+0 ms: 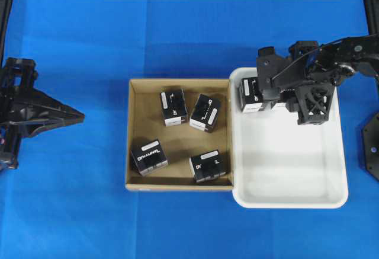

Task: Pick a box that is randomly placed inside the cardboard box.
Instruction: 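Lower the box into the tray beside the other box and open the gripper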

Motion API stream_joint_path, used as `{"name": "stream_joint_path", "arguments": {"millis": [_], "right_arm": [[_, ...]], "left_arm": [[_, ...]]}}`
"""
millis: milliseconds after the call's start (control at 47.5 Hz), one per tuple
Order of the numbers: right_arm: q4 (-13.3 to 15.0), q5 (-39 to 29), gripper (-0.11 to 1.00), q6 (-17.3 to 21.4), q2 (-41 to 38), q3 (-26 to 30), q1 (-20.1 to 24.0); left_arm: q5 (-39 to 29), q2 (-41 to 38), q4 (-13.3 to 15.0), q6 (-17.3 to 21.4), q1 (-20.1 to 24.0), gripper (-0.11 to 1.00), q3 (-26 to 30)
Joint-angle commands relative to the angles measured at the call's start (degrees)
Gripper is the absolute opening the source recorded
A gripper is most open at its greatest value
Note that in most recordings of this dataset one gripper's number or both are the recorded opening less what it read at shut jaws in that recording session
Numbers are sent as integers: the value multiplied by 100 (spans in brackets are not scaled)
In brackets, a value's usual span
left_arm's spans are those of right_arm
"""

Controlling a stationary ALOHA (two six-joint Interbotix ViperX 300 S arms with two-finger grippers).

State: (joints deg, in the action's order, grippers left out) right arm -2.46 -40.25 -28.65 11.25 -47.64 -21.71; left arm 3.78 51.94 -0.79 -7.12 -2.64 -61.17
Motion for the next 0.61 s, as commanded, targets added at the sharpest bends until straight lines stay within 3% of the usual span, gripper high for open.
{"name": "stream_joint_path", "arguments": {"millis": [0,105,168,421,589], "right_arm": [[-18,35,63,18,-18,26,9],[-18,158,90,237,-18,35,18],[-9,308,98,439,-18,26,0],[-9,290,97,976,167,35,0],[-18,202,97,1415,729,79,18]], "left_arm": [[18,44,-18,18,-9,-7,167],[-9,105,-18,18,-9,-7,176],[-9,105,-18,9,-9,-7,176],[-18,105,-18,0,-18,-7,176],[-18,105,-18,0,-18,-7,167]]}}
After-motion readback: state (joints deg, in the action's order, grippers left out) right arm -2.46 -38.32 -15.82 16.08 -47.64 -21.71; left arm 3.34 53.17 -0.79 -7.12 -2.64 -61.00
